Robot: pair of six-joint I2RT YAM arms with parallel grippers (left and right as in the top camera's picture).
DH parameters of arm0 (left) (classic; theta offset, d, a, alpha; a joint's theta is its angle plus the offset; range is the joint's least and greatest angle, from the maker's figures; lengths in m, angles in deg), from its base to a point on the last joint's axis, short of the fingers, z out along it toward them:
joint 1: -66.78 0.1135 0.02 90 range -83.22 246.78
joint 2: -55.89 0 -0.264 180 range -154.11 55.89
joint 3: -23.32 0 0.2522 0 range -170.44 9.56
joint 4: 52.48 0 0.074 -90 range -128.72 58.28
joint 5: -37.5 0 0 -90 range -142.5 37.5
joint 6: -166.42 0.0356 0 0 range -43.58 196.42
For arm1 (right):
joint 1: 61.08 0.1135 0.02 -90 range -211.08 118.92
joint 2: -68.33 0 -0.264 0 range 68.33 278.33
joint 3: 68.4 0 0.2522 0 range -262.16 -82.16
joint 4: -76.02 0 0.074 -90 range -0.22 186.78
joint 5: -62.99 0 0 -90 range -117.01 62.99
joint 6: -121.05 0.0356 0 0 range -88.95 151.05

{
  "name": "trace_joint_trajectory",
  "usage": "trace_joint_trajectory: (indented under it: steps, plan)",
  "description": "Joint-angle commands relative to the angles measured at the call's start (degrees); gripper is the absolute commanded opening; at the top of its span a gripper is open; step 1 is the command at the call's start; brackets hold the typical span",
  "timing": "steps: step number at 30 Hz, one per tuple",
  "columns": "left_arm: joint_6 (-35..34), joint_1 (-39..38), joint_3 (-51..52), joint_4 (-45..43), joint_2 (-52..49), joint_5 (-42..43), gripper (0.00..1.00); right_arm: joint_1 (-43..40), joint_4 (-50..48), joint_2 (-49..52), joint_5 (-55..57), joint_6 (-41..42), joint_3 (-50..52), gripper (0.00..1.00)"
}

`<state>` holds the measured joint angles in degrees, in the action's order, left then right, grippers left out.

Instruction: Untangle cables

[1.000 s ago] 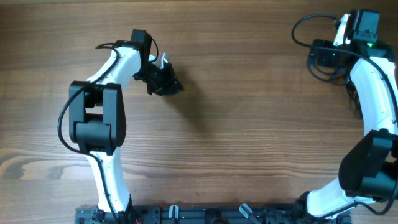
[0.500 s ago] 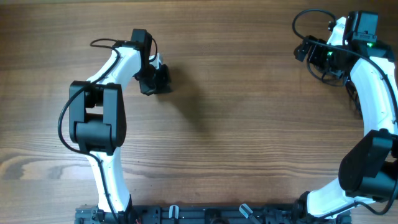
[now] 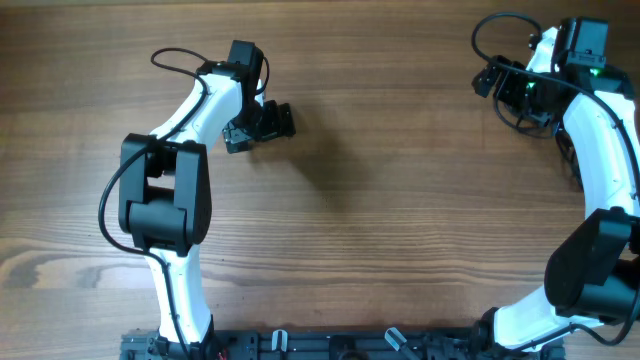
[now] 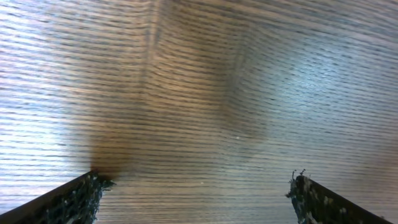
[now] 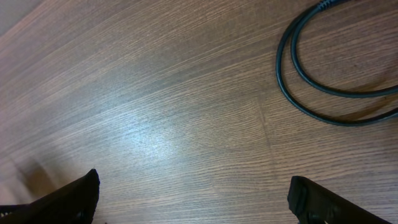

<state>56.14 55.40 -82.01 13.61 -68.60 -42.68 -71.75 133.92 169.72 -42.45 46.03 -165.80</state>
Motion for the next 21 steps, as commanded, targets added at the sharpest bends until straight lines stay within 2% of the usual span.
trace_joint_trajectory:
  steps: [1,8,11,21]
  plan:
    - [-0.3,0.3,1.4,0.2,-2.0,-2.4,1.00,-0.1,-0.2,1.4,-1.0,0.5,0.5,1.00]
    - [1.0,0.5,1.0,0.1,-1.8,-2.5,1.00,-0.1,-0.2,1.4,-1.0,0.5,0.5,1.00]
    - [3.2,1.3,-1.6,3.1,-1.4,-2.4,1.00,-0.1,-0.2,1.4,-1.0,0.5,0.5,1.00]
    - [3.1,2.4,-5.5,5.8,-1.2,-2.4,1.00,-0.1,-0.2,1.4,-1.0,0.5,0.5,1.00]
